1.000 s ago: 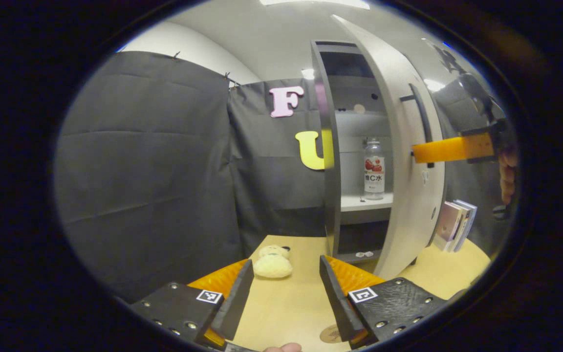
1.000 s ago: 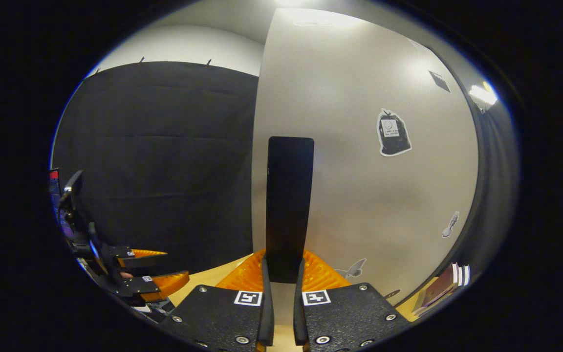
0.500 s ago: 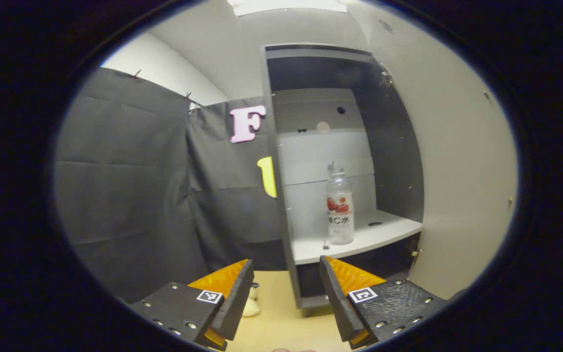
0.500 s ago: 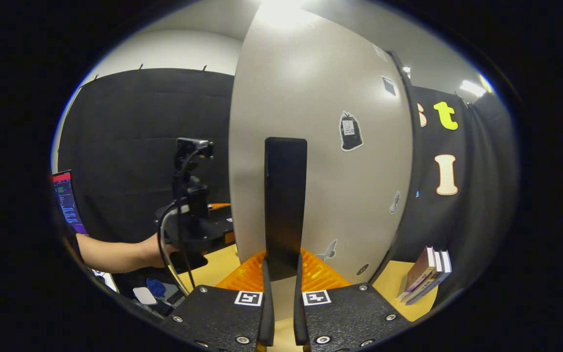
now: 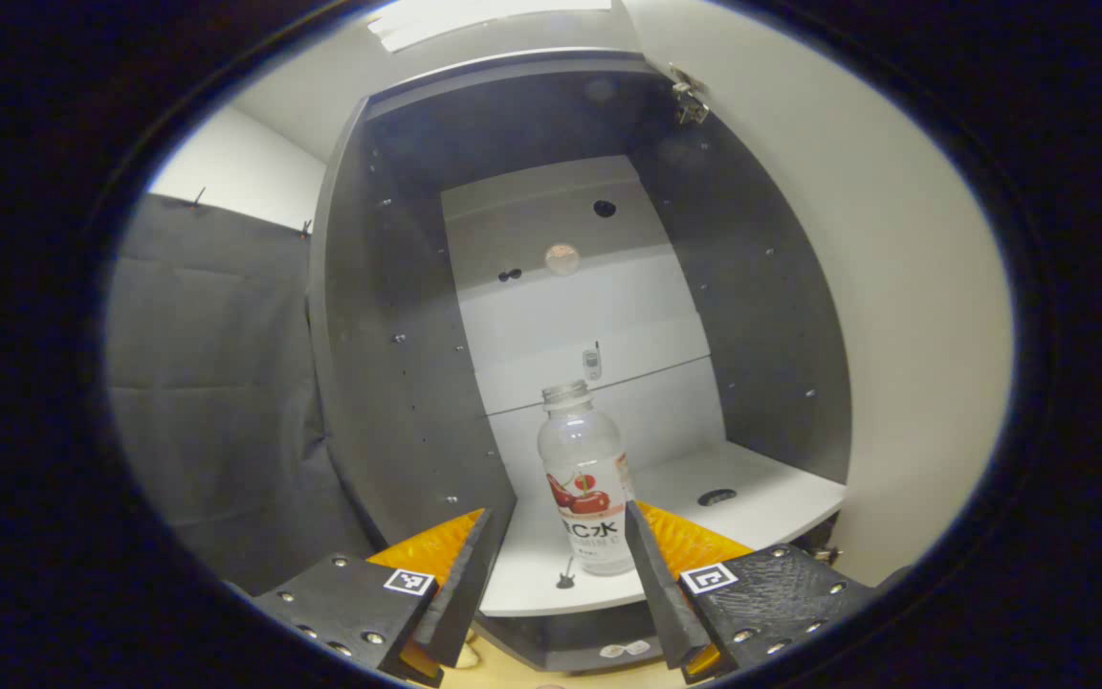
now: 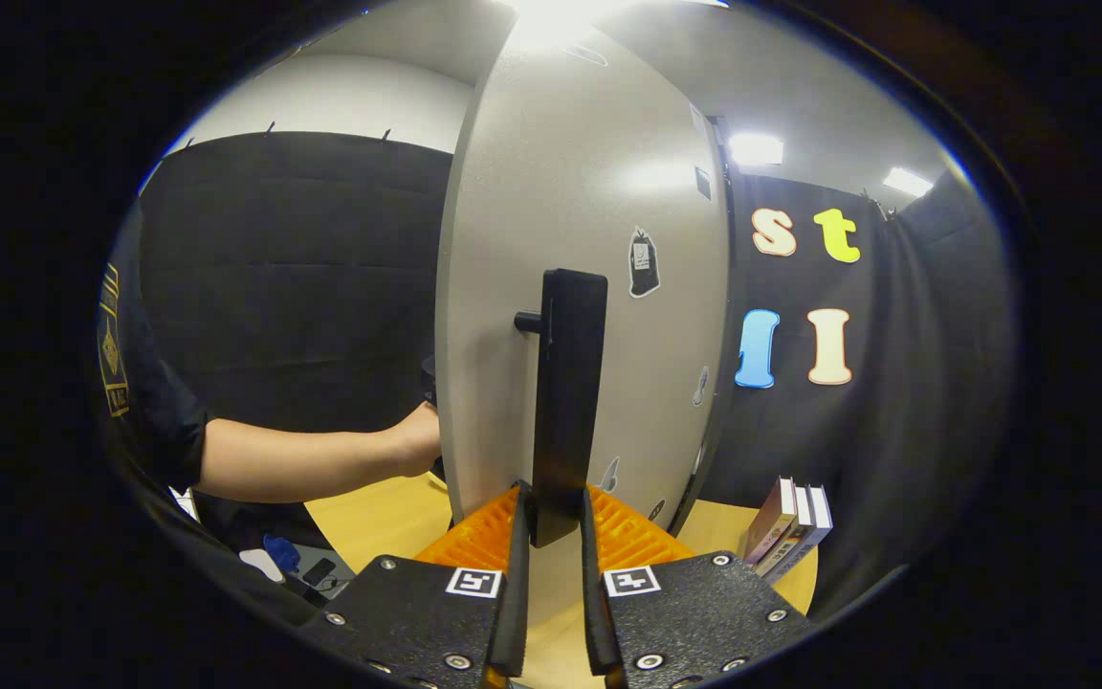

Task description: Open the cabinet door with the right hand, grasp the bottle in the cabinet with the left hand and place it on the coaster, then close the cabinet door with the right hand.

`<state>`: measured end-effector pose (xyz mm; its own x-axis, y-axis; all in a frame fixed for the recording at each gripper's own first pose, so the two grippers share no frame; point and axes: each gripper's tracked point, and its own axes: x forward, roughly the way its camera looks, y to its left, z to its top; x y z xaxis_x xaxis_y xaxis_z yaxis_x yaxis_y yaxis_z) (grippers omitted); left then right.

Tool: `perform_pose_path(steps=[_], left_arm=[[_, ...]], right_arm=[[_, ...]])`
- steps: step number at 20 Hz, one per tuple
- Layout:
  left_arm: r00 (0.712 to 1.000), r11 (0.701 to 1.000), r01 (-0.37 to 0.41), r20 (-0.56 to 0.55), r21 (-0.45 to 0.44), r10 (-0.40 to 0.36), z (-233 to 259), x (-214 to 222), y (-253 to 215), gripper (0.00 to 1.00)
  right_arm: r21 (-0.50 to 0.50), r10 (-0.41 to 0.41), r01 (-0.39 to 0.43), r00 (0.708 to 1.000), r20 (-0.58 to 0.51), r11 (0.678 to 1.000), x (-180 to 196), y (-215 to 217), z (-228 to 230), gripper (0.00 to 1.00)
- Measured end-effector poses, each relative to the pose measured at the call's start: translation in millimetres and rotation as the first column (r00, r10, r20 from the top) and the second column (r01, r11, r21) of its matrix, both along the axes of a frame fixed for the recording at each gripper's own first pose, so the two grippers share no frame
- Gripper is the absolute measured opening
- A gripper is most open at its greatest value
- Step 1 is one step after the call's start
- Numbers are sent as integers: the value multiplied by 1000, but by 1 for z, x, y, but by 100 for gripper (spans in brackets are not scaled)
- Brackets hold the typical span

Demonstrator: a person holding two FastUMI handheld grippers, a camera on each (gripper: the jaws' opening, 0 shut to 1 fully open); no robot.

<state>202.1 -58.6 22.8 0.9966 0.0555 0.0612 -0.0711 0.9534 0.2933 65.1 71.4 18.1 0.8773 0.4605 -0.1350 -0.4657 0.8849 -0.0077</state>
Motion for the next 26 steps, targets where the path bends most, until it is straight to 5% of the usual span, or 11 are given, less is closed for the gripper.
perform_pose_path(steps=[5, 7, 10, 11, 16, 18, 19, 20, 21, 22, 26], left_arm=[[1000, 995, 17, -17, -94, -18, -7, 36, -2, 78], [1000, 995, 24, -7, -102, -24, -4, 47, -3, 78], [1000, 996, 28, 8, -89, -28, 1, 61, -3, 77], [1000, 996, 28, 14, -89, -27, 2, 65, -3, 77], [999, 994, 45, 15, -96, -43, -4, 88, -10, 77], [999, 995, 33, 3, -90, -33, -11, 97, -7, 83], [1000, 996, 20, -3, -90, -20, -15, 102, -5, 77], [1000, 995, 18, 1, -93, -18, -14, 100, -5, 72], [1000, 995, 22, 13, -101, -21, -13, 103, -3, 83], [1000, 994, 21, 18, -104, -19, -12, 105, -1, 69], [1000, 993, 8, 28, -116, -4, -8, 99, 0, 72]], right_arm=[[5, -46, 46, 999, -10, 999, -1, -7, -2, 30], [-40, -67, 67, 998, 15, 997, -4, -12, 1, 45], [-58, -76, 76, 997, 4, 995, -10, -19, -7, 55], [-60, -76, 75, 997, -15, 995, -14, -21, -12, 67], [-146, -179, 173, 983, -31, 974, -33, -54, -26, 81], [-150, -258, 253, 966, -15, 956, -38, -82, -27, 93], [-138, -290, 285, 957, -19, 949, -36, -95, -31, 95], [-125, -328, 324, 944, -19, 938, -32, -115, -30, 95], [-105, -361, 358, 932, -19, 928, -31, -129, -28, 94], [-84, -382, 379, 924, -25, 922, -30, -137, -30, 95], [-91, -497, 493, 867, -33, 865, -41, -182, -43, 95]])
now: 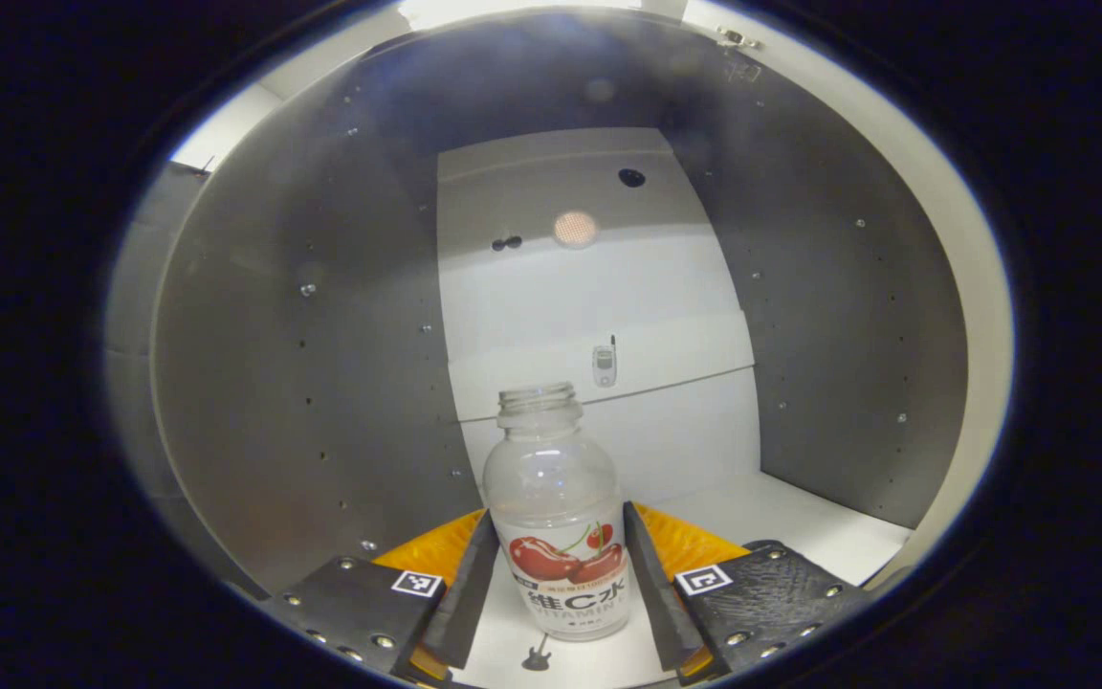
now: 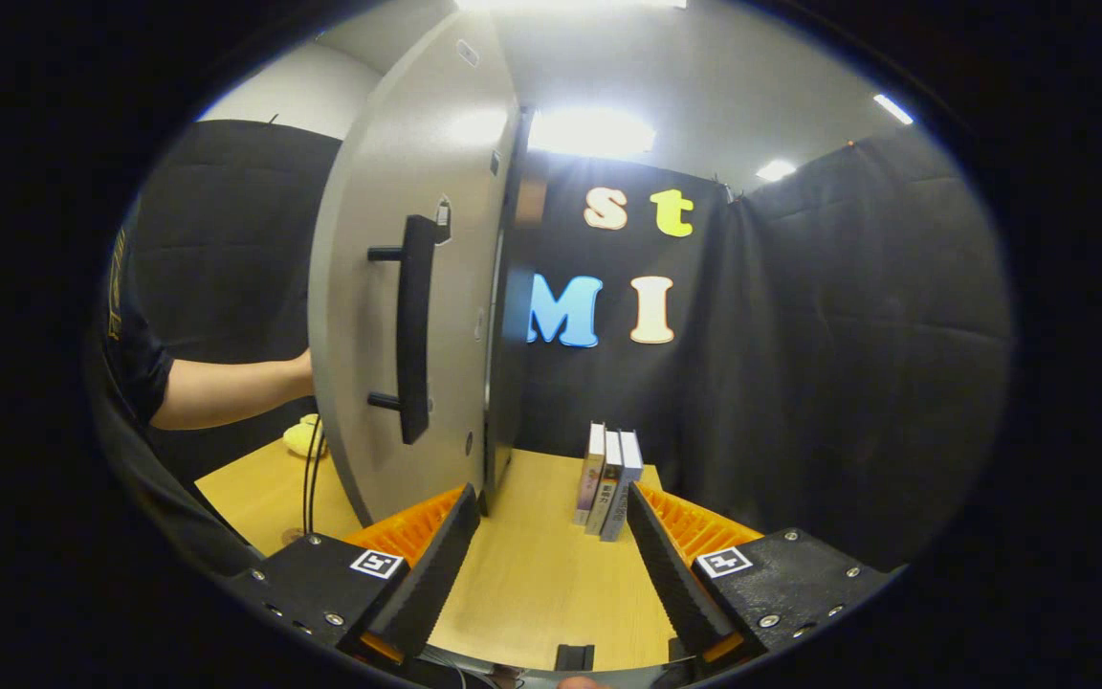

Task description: Open the cabinet door with the right hand, grasp the bottle in the cabinet with the left hand and place it on the coaster, then close the cabinet door with the right hand.

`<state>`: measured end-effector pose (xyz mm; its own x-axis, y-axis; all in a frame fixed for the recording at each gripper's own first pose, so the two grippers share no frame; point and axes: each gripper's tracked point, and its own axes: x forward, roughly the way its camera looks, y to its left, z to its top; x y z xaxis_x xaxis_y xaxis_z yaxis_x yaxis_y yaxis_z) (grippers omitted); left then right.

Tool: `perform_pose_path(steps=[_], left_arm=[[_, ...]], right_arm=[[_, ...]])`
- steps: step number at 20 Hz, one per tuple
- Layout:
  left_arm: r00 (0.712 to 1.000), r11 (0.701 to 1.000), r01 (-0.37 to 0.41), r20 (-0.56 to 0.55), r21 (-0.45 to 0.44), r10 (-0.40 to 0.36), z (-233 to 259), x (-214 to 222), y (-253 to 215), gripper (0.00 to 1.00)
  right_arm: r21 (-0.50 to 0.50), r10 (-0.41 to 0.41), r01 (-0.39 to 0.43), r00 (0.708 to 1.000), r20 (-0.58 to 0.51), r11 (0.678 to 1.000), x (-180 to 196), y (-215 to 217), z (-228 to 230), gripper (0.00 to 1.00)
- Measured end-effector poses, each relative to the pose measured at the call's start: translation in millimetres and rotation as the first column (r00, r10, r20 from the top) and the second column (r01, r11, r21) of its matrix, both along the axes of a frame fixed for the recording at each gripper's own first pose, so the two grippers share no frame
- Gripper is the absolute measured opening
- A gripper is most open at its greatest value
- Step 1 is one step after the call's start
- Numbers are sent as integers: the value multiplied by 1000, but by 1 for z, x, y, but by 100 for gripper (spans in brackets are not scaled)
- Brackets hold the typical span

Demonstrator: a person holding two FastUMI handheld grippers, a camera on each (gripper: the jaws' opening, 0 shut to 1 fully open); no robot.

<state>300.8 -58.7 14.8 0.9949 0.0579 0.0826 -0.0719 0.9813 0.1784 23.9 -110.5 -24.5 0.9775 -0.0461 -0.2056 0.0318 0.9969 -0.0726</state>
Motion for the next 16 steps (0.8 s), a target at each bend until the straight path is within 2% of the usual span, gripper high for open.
perform_pose_path(steps=[3, 4, 6, 12, 16], left_arm=[[1000, 1000, 12, 21, -18, -11, 13, -15, 4, 72], [999, 1000, 17, 30, -19, -17, 18, -24, 4, 79], [999, 1000, 21, 46, -22, -20, 28, -43, 5, 79], [997, 999, 31, 78, -24, -29, 48, -117, 21, 79], [993, 999, 29, 111, 21, -31, 42, -180, 28, 79]], right_arm=[[21, -80, 80, 997, 15, 997, 9, -19, -2, 95], [26, -95, 94, 995, 23, 995, 15, -22, -2, 95], [28, -116, 115, 993, 34, 993, 23, -25, 0, 95], [59, -220, 217, 975, 42, 974, 44, -38, -17, 95], [94, -286, 284, 958, 11, 954, 58, -34, -36, 95]])
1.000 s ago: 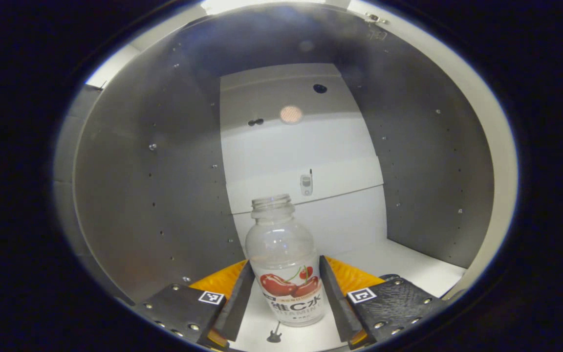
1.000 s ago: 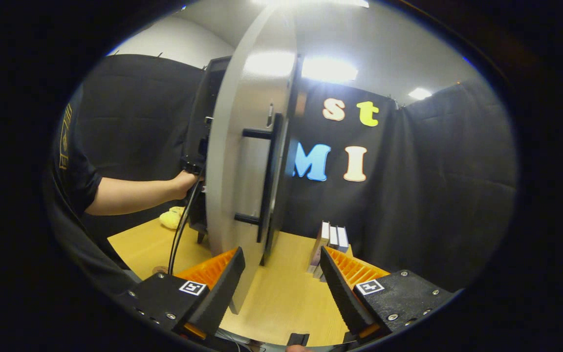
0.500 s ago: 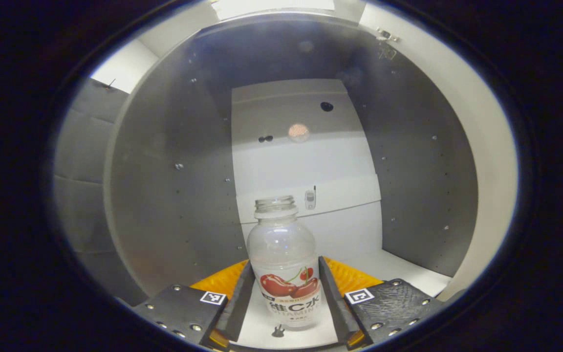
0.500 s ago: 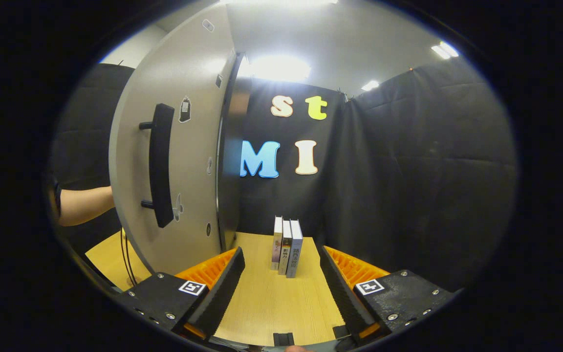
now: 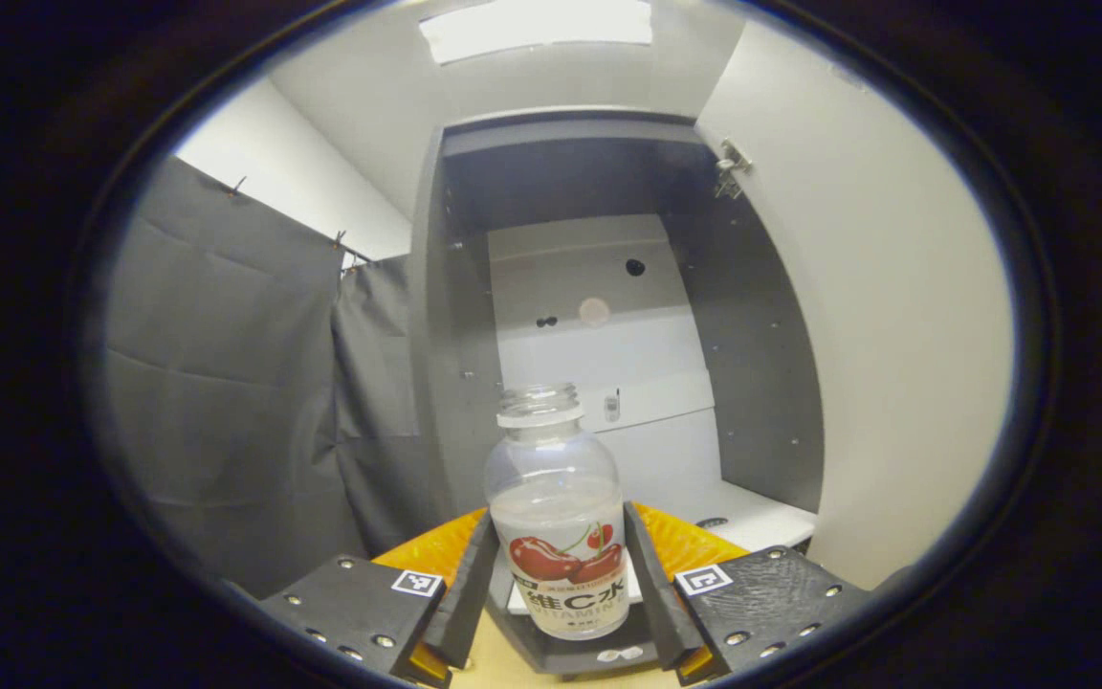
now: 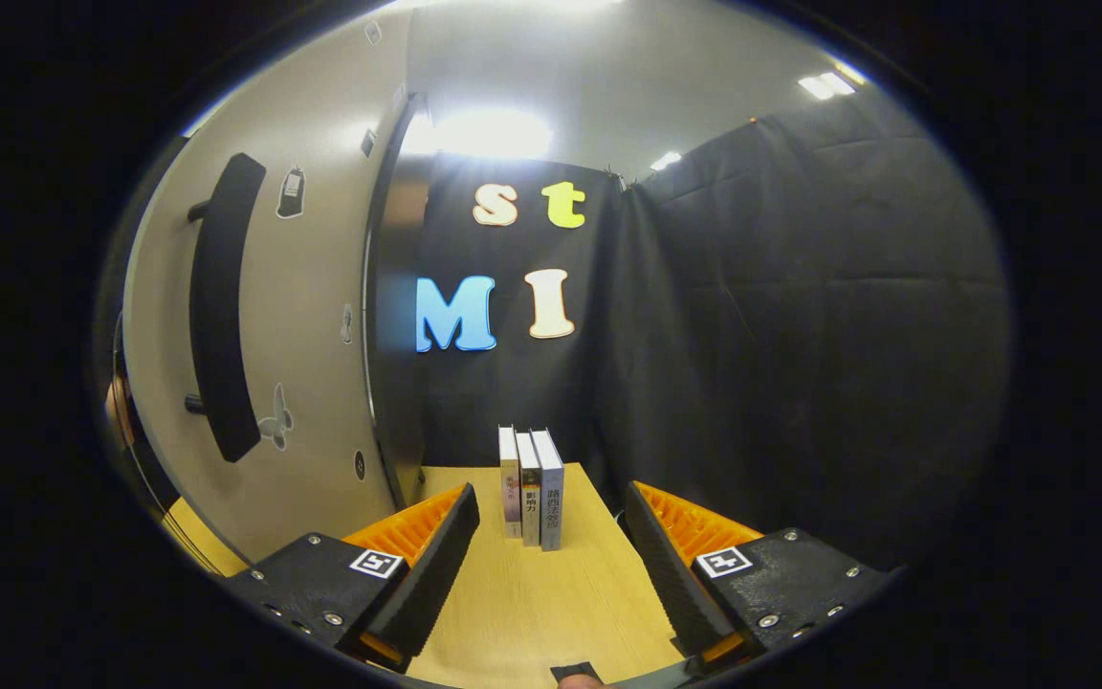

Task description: Open the cabinet door with the right hand, grasp the bottle in the cabinet with the left hand and place it on the coaster, then close the cabinet door with the right hand.

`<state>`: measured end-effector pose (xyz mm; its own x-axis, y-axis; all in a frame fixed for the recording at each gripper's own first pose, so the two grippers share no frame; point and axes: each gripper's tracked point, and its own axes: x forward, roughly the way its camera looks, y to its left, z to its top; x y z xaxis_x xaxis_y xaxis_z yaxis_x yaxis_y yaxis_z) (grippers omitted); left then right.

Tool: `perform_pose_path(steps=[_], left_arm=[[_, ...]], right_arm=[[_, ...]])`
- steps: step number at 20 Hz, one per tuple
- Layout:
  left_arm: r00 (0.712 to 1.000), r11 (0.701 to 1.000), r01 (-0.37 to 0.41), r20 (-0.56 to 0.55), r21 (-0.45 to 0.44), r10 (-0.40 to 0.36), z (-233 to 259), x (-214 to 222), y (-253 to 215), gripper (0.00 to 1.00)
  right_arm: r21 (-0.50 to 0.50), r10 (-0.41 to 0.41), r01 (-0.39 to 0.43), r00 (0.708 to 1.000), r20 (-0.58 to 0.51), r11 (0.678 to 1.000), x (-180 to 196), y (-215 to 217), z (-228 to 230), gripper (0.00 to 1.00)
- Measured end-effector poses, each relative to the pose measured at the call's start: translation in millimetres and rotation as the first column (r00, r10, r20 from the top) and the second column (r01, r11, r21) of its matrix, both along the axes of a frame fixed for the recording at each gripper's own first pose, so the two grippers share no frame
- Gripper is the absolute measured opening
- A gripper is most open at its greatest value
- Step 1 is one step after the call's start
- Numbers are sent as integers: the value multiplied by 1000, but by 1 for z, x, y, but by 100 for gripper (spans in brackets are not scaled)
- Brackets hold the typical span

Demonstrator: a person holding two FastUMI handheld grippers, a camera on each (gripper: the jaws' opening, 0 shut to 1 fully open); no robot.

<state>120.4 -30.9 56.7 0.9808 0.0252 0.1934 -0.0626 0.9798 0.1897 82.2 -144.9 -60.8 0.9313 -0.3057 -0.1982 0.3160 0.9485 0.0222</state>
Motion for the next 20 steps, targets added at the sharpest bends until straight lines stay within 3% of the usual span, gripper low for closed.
perform_pose_path(steps=[5, 10, 11, 13, 16, 20], left_arm=[[999, 999, -38, -13, 0, 38, -48, -96, 6, 79], [986, 986, -162, -35, -48, 160, -125, -162, 13, 79], [981, 979, -193, -31, -58, 192, -141, -177, 17, 73], [970, 966, -242, -4, -93, 242, -169, -202, 21, 73], [954, 953, -296, 24, -59, 298, -223, -223, 24, 73], [946, 946, -324, 18, 7, 324, -292, -220, 26, 73]], right_arm=[[42, 19, -15, 997, -77, 999, 23, 18, -14, 96], [87, 111, -98, 981, -156, 991, 42, 34, -45, 95], [85, 124, -111, 976, -180, 990, 41, 35, -54, 95], [67, 163, -153, 966, -203, 986, 36, 39, -65, 96], [17, 203, -205, 948, -245, 979, 25, 40, -92, 95], [-13, 250, -267, 915, -316, 964, 13, 49, -128, 96]])
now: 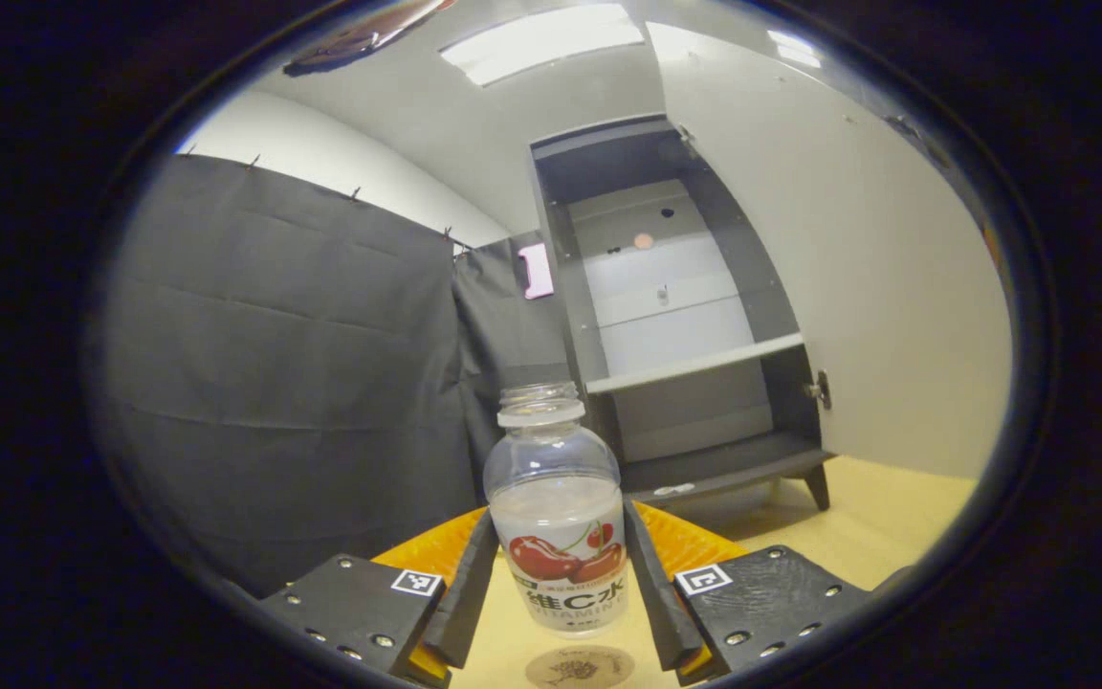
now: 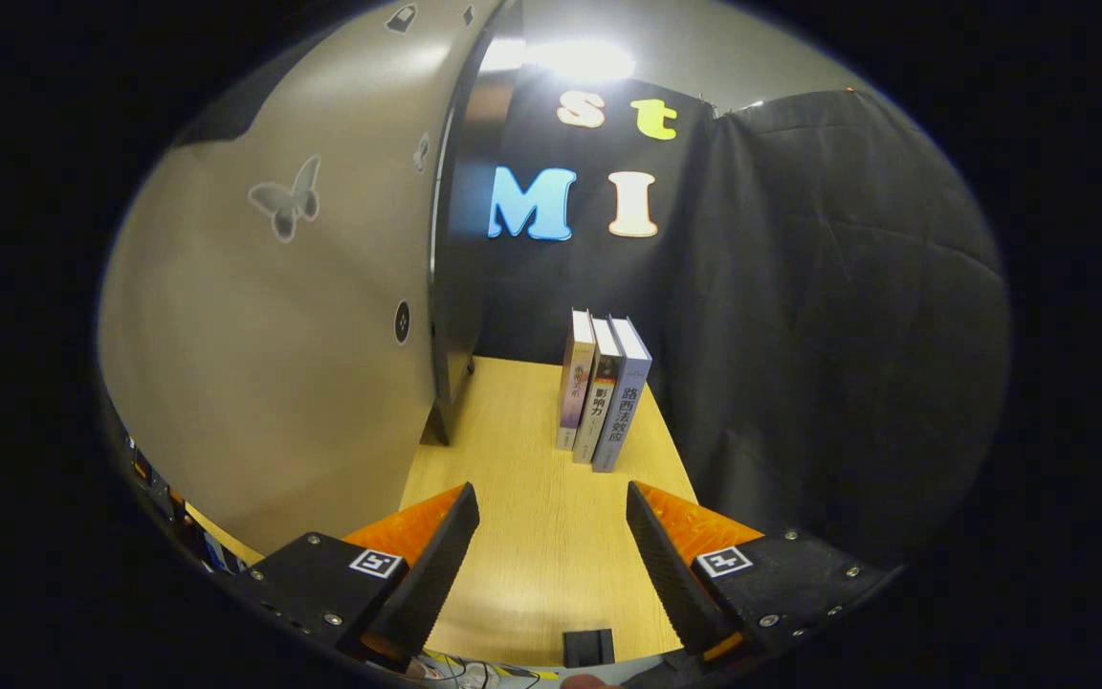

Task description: Open the cabinet door with the right hand, grasp the bottle in the cabinet with the left hand and place it on the coaster, then close the cabinet door with the right hand.

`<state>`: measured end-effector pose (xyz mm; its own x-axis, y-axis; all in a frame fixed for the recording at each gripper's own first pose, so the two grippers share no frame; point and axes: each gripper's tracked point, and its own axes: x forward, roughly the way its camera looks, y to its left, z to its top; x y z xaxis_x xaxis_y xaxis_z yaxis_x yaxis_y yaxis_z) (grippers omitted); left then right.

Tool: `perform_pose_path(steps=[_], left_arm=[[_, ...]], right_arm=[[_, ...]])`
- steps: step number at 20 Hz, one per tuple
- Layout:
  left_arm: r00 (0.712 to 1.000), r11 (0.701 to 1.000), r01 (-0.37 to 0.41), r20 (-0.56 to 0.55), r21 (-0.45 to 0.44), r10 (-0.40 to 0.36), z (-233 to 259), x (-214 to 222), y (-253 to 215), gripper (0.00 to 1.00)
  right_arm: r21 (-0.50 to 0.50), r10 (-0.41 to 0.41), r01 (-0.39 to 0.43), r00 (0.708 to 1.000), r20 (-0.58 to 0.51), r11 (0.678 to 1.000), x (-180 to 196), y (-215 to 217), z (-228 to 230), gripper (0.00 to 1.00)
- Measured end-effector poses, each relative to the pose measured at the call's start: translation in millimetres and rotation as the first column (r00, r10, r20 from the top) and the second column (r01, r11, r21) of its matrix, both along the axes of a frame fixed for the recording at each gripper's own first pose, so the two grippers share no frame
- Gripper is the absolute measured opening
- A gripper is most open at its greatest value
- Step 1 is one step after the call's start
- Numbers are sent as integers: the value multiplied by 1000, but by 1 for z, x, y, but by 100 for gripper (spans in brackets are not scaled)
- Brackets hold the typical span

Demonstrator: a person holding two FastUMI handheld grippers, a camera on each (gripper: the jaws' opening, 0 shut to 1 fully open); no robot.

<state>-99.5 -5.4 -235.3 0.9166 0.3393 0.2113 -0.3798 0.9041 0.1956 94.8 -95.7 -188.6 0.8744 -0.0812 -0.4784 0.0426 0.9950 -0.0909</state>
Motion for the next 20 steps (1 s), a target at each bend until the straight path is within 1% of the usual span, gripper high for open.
perform_pose_path(steps=[2, 4, 6, 8, 10, 13, 14, 15, 16, 17, 19, 20], left_arm=[[1000, 1000, -14, 0, 16, 14, -21, 12, -2, 73], [1000, 999, -27, -13, 38, 28, -27, 24, -7, 73], [999, 999, -40, -31, 14, 41, -28, 33, -11, 73], [998, 999, -52, -43, -9, 52, -19, 32, 6, 73], [997, 998, -58, -51, -38, 56, -15, 38, 11, 73], [996, 995, -75, -56, -62, 71, -26, 45, 19, 73], [996, 996, -76, -54, -56, 73, -26, 46, 19, 80], [995, 996, -80, -65, -47, 77, -29, 46, 15, 73], [995, 996, -81, -68, -41, 78, -28, 47, 14, 79], [995, 996, -77, -70, -50, 74, -28, 47, 12, 74], [996, 994, -66, -61, -82, 61, -27, 43, 14, 75], [997, 994, -60, -62, -95, 55, -27, 40, 14, 82]], right_arm=[[-26, 38, -39, 999, -34, 999, -4, 6, -14, 95], [-50, 69, -71, 996, -50, 996, -7, 11, -17, 95], [-39, 66, -68, 997, -49, 997, -5, 12, -18, 95], [-26, 68, -69, 996, -53, 997, -2, 14, -19, 96], [-33, 72, -73, 996, -49, 997, -1, 15, -17, 96], [-39, 74, -76, 996, -54, 996, -4, 12, -20, 96], [-41, 76, -79, 996, -54, 996, -5, 12, -20, 96], [-46, 78, -81, 995, -56, 996, -6, 11, -21, 96], [-53, 77, -80, 995, -56, 995, -7, 10, -22, 95], [-52, 76, -78, 996, -55, 996, -8, 10, -21, 96], [-38, 74, -76, 996, -58, 996, -8, 12, -23, 96], [-35, 74, -76, 995, -61, 996, -7, 12, -23, 96]])
